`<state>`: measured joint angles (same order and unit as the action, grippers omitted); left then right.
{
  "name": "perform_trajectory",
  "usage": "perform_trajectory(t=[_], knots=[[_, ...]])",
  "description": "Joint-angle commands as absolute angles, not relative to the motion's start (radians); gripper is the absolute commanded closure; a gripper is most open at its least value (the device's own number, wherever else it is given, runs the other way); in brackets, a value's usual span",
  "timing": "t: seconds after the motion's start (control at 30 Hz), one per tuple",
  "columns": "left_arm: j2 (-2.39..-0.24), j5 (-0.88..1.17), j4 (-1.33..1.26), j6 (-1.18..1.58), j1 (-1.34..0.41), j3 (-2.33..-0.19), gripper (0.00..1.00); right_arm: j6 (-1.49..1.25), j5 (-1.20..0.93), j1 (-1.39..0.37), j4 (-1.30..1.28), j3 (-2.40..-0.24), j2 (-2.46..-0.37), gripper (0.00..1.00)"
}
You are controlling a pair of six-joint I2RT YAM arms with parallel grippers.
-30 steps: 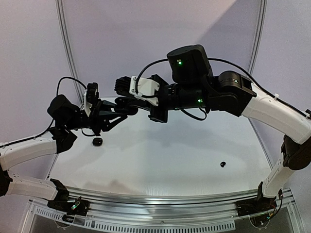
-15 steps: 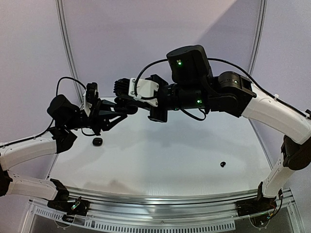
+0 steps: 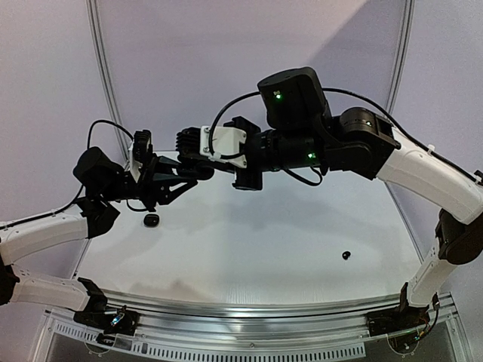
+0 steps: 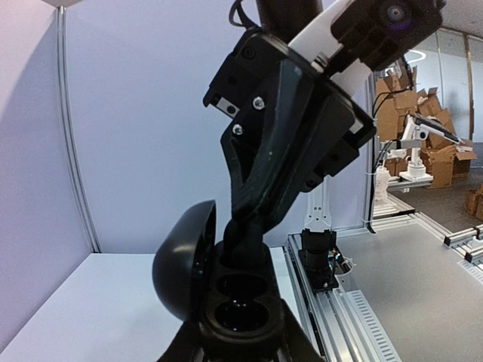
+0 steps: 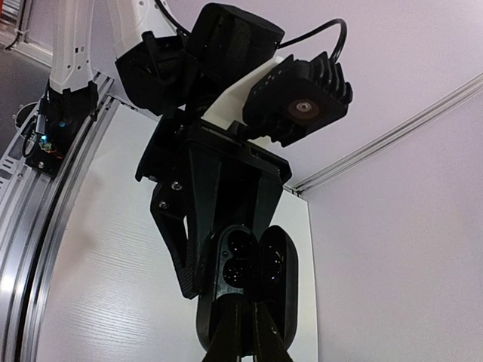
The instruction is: Insert the wireless bluetooth earbuds into the charging case
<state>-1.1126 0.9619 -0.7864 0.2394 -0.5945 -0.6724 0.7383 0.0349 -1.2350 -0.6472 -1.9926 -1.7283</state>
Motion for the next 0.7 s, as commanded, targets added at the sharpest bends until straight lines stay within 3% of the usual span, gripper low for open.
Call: perform_trajectory(t=[0.0, 0.67], knots=[[-1.101, 1.030, -0.792, 0.211, -0.595, -0.696, 1.00, 0.768, 0.047, -1.229, -0.728, -2.033, -1.750, 1.00], [-1.117, 1.076, -0.790, 0.139, -0.592, -0.719, 1.00, 0.849, 0.109, -1.230, -0.722, -2.043, -1.779, 1.00]])
